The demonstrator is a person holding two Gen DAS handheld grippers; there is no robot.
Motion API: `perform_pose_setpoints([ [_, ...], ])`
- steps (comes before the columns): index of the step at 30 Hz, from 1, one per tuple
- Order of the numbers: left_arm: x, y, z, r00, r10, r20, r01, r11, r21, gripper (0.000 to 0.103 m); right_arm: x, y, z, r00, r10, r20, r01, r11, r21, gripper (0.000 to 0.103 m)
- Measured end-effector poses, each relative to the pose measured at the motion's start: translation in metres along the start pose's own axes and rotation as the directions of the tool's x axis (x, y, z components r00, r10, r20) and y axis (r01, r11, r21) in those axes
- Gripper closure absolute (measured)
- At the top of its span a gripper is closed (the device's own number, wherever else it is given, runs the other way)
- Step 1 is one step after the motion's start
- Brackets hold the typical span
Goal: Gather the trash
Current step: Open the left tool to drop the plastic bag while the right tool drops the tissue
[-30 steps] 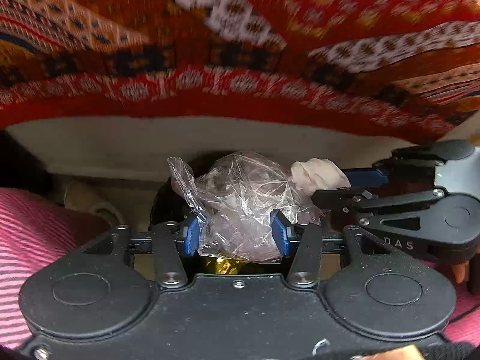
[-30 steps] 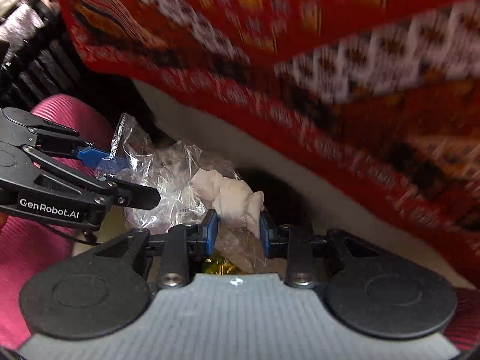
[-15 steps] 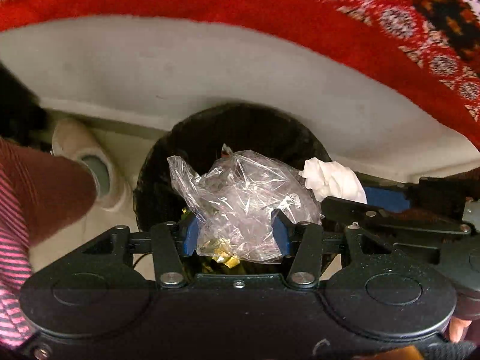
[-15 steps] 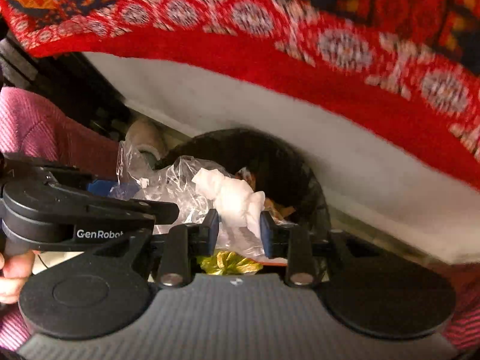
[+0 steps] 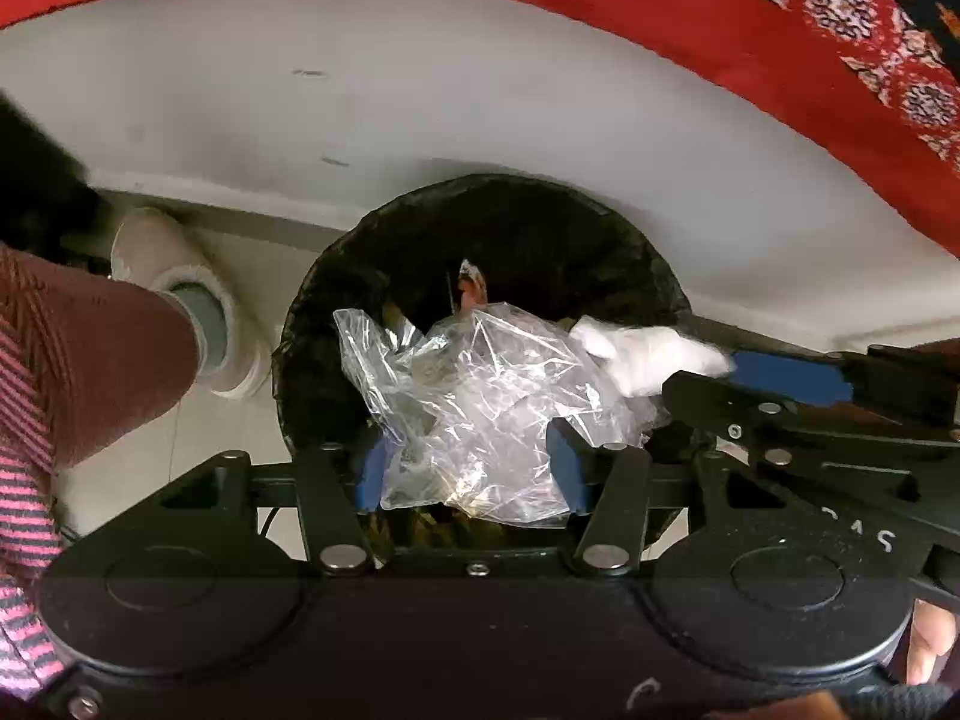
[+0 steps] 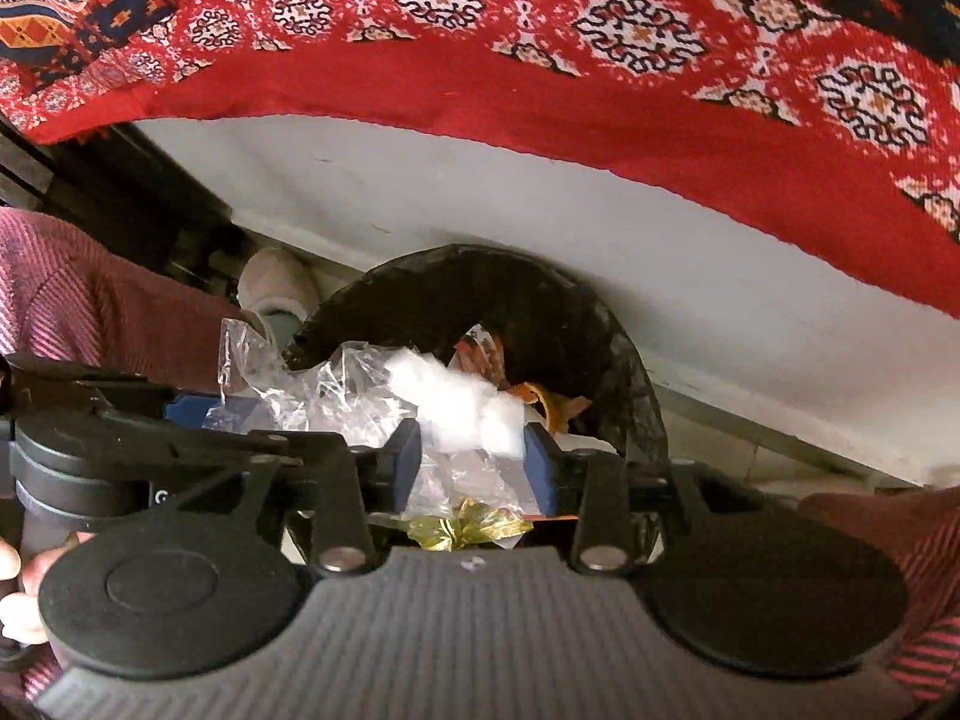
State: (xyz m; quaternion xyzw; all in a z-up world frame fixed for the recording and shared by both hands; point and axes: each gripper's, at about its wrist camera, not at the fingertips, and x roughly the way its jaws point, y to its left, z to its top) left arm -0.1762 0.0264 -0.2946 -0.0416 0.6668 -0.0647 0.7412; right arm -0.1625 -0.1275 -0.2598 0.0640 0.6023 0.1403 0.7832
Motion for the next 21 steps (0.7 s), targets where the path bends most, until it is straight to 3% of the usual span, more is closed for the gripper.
perform_pose_setpoints([
  [13, 0.003, 0.006, 0.003, 1.0, 0.02, -0.02, -0.021, 0.999, -0.033, 0.04, -0.002, -0.005, 0.003, 1.0, -0.009, 0.002, 0.009, 0.999, 0.031, 0.034],
  [21, 0.001, 0.01, 0.004, 1.0, 0.014, -0.017, -0.015, 0.999, -0.047, 0.038, -0.008, -0.006, 0.003, 1.0, -0.014, 0.012, 0.014, 0.999, 0.05, 0.027],
])
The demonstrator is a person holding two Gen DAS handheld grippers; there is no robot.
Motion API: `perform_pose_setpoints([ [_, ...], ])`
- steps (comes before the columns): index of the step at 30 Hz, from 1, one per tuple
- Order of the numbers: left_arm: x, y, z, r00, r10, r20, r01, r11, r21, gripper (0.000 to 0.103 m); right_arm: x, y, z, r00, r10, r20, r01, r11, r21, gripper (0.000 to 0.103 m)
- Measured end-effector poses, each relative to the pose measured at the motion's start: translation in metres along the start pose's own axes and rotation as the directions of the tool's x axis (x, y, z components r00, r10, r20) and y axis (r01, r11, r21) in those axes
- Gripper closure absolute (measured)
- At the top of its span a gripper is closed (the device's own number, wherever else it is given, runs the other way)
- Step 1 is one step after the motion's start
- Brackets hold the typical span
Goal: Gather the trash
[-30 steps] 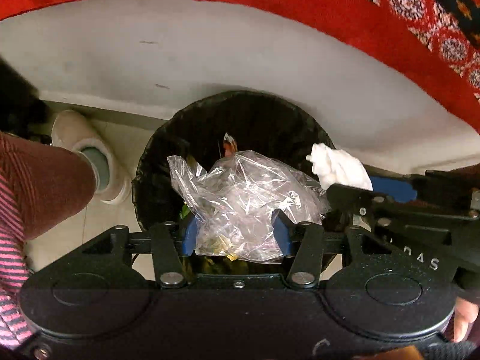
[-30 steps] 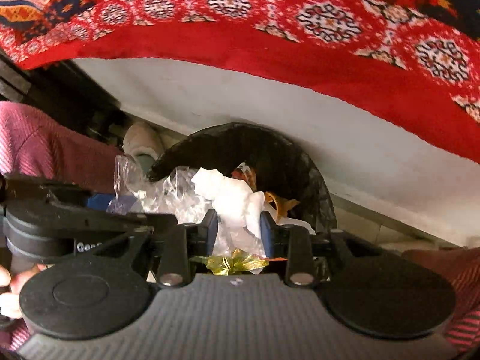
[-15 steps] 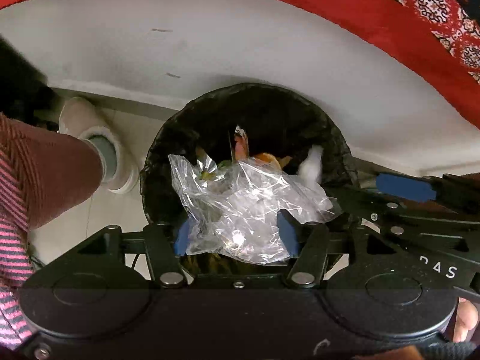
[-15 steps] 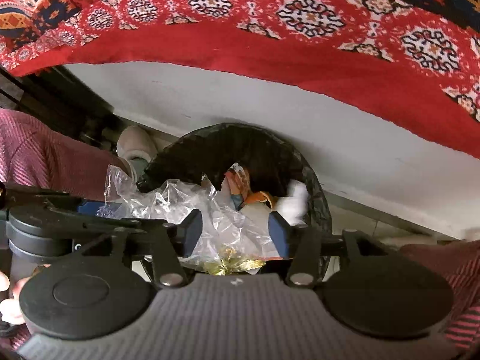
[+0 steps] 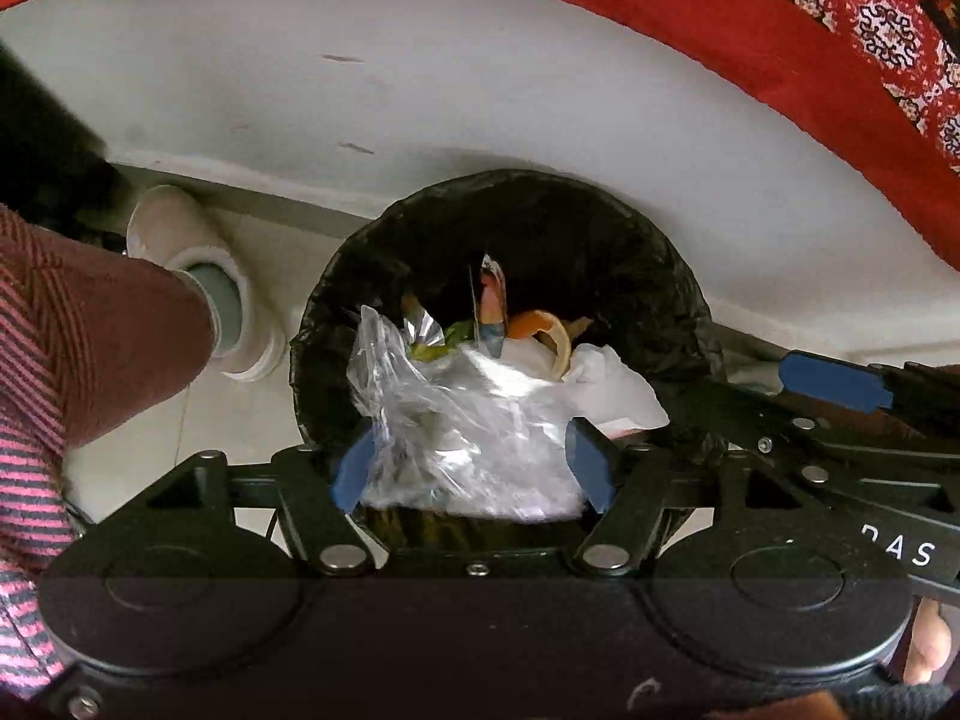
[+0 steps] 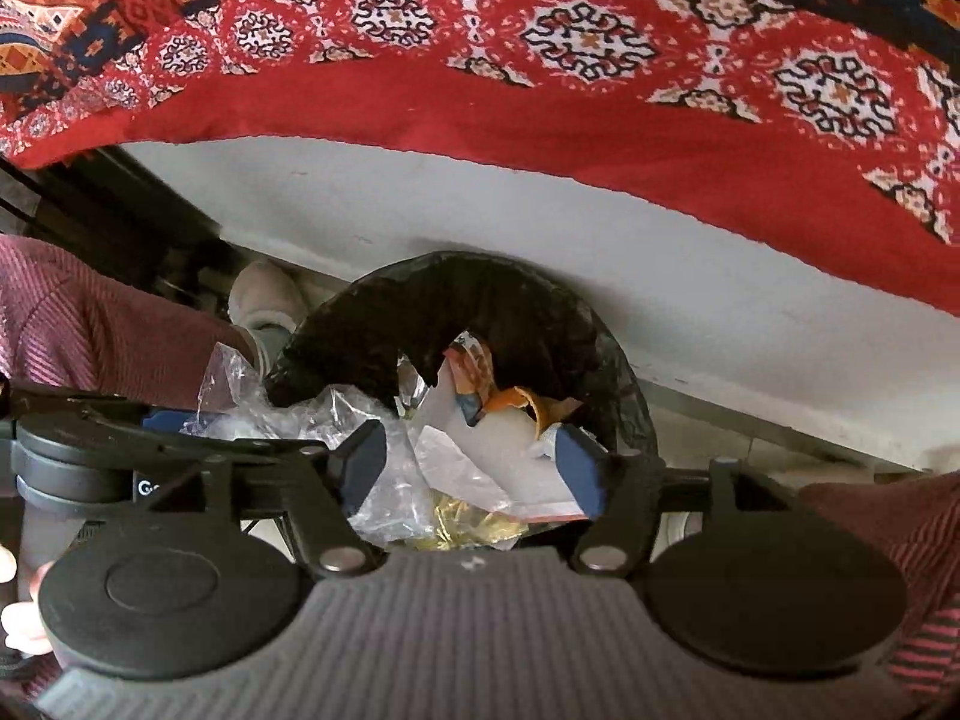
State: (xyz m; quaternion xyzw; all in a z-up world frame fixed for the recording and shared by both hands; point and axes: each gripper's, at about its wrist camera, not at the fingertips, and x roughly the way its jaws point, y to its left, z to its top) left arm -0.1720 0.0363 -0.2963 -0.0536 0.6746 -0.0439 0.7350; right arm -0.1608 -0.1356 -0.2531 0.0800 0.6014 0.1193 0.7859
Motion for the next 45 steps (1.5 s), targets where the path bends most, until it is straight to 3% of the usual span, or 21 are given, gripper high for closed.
perform_pose_setpoints([
  [11, -0.0003, 0.0029, 0.0014, 1.0, 0.001, -0.003, -0.001, 1.0, -0.015, 0.037, -0.0005, 0.001, -0.0008, 1.0, -0.015, 0.0, 0.015, 1.0, 0.017, 0.018],
  [45, 0.0031, 0.0012, 0.0017, 1.0, 0.0, -0.004, 0.0, 1.0, -0.022, 0.032, -0.0004, 0.0005, -0.0022, 1.0, -0.019, 0.002, 0.019, 0.999, 0.035, 0.015],
])
